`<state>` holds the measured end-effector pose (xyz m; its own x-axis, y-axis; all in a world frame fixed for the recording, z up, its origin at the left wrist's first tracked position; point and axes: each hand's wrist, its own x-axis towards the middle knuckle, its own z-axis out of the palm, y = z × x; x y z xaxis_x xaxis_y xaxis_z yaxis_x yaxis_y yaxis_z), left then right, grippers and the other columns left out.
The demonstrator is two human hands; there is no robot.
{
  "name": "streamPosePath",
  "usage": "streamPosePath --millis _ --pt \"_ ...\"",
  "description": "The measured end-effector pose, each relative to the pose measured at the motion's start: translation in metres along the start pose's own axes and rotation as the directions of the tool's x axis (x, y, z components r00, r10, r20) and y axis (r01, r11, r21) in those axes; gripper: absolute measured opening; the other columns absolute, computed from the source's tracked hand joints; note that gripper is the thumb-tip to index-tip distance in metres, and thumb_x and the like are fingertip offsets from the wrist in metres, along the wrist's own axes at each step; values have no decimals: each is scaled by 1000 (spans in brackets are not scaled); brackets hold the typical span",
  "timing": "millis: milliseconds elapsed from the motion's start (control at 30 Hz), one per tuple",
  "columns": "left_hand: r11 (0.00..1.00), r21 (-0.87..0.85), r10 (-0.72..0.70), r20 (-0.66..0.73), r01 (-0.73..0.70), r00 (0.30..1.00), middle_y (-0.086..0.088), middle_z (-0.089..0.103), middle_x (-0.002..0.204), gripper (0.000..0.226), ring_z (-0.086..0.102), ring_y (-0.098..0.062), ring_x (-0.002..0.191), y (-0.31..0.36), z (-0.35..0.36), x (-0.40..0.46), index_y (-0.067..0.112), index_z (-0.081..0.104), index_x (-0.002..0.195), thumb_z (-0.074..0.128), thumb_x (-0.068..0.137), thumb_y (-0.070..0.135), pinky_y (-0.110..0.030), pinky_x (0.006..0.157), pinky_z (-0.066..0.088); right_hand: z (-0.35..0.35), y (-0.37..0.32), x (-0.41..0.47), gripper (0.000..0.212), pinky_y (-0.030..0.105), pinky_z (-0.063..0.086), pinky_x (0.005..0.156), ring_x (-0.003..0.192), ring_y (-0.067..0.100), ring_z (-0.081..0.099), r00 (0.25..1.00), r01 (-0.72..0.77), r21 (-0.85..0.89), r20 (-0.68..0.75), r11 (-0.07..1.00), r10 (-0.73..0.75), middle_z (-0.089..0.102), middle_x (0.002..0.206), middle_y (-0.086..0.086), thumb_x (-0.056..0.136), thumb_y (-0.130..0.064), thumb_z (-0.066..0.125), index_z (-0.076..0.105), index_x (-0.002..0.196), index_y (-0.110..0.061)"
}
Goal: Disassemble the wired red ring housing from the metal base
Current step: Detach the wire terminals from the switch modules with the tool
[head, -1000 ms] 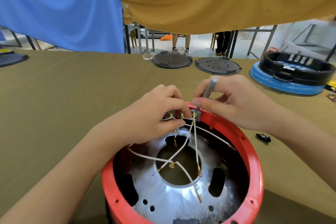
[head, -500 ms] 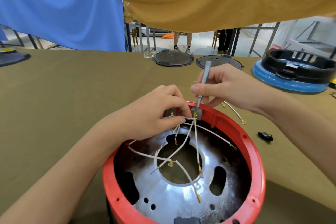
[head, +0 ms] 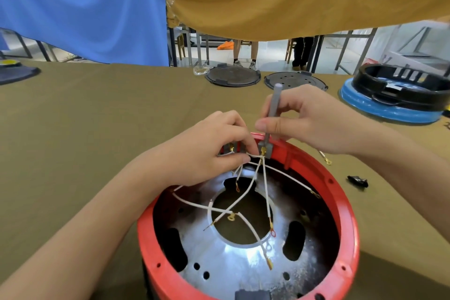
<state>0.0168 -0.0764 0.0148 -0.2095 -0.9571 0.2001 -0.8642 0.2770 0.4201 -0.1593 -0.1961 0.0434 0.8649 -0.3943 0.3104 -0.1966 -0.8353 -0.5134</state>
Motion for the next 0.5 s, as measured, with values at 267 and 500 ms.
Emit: streamPosePath --millis 267,500 --pt "1000 -7 -4 3 4 1000 11 49 107 13 45 -9 108 -1 0 0 30 69 104 63 93 27 -28 95 39 6 28 6 25 22 55 63 74 10 67 961 -275 450 104 850 255 65 66 -3 79 -44 69 70 80 -20" --pt "1000 -6 -1 6 1 1000 13 48 106 14 45 -9 109 -1 0 -1 32 68 106 62 93 28 -32 96 41 0 20 0 30 26 59 64 72 12 69 987 -163 369 49 915 156 71 75 3 77 -46 68 71 82 -17"
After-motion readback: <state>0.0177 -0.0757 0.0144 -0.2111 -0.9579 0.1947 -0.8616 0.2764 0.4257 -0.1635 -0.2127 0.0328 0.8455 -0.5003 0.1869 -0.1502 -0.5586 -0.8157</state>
